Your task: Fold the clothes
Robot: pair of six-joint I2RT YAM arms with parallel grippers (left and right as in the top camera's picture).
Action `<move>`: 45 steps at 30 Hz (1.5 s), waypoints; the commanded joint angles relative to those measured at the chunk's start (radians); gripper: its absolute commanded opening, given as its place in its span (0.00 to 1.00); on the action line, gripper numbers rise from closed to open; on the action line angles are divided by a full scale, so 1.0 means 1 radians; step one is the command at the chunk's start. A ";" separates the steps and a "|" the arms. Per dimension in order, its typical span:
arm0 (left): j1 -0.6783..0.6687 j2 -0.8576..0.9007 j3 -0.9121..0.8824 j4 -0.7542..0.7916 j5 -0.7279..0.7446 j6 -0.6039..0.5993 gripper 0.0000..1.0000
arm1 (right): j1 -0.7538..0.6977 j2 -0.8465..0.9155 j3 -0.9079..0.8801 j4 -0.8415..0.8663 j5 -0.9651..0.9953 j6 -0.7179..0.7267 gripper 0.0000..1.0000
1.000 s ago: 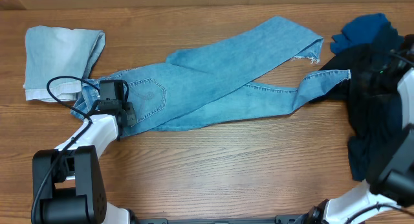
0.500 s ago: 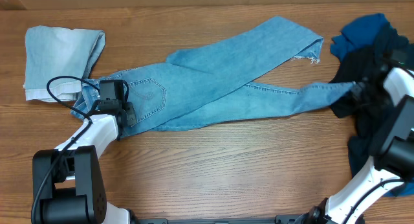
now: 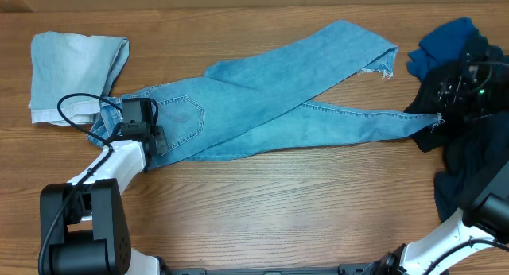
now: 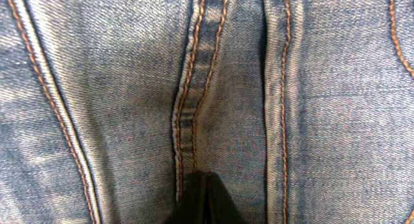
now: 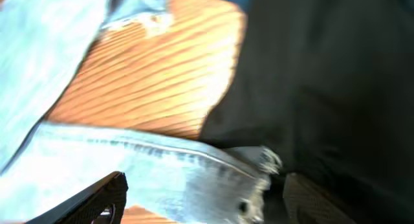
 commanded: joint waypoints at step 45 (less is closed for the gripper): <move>0.011 0.037 -0.032 -0.034 0.011 -0.011 0.04 | 0.196 -0.023 0.129 0.443 0.018 0.567 0.66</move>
